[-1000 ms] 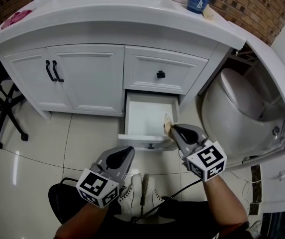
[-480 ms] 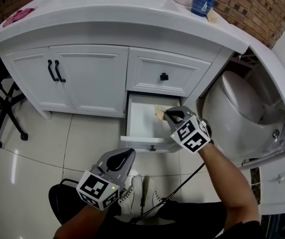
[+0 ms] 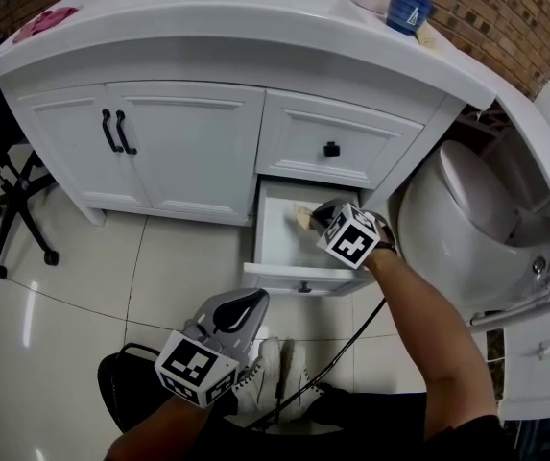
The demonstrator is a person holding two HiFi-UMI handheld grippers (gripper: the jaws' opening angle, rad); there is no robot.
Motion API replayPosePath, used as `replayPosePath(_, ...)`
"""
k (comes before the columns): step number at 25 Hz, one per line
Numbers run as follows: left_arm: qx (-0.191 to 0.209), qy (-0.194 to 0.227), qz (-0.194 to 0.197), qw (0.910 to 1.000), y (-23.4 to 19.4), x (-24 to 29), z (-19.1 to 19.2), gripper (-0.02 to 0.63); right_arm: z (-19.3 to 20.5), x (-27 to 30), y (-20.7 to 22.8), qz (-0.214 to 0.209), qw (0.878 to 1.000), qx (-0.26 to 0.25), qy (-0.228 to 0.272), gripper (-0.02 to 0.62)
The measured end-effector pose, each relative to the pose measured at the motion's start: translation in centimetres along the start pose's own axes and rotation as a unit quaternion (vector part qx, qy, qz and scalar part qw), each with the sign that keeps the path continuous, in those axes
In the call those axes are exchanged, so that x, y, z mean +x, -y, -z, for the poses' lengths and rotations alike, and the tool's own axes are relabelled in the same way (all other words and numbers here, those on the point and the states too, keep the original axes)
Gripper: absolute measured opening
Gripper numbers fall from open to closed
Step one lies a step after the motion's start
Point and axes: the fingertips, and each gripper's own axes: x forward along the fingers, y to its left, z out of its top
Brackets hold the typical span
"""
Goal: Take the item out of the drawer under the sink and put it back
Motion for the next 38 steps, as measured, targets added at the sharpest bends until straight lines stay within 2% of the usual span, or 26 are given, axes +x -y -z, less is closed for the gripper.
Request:
replayPosePath(7,-0.004,-0.004,-0.001,1.0000,-0.2,0.0,0.5,0.006,0.4,2.4,-1.3,-0.012,0.998,-0.049,-0.040,0.013)
replayPosePath(10,-0.004,-0.003,-0.001,1.0000,-0.2,0.0,0.5,0.006,0.7,2.6,-1.7,-0.015,0.997,-0.062,-0.048,0.043)
replayPosePath(12,-0.005,-0.003,-0.002,1.0000,-0.3,0.0,0.4,0.006,0.6,2.3,-1.9,-0.015,0.997,-0.058,-0.044,0.067)
replayPosePath(23,-0.006,-0.001,-0.010,0.9999,-0.4,-0.3,0.2,0.006,1.0,-0.3,-1.2,0.006,0.999,-0.018,-0.027,0.066)
replayPosePath(28,-0.007,0.004,-0.020,0.9998,-1.0,-0.6,-0.2,0.006,-1.2,-3.7,-1.9,0.026,0.999,0.013,0.036,0.046)
replayPosePath(32,-0.005,0.006,-0.019,0.9998,-1.0,-0.5,-0.3,0.006,-2.8,-7.4,-3.5,0.030,0.992,0.063,0.103,0.008)
replayPosePath(35,-0.004,0.006,-0.017,0.9998,-0.8,-0.2,-0.4,0.006,-3.8,-10.1,-5.1,0.021,0.979,0.121,0.160,0.008)
replayPosePath(38,0.000,0.004,-0.014,0.9999,-0.6,0.0,-0.6,0.006,-4.2,-12.5,-6.6,0.016,0.960,0.180,0.213,0.008)
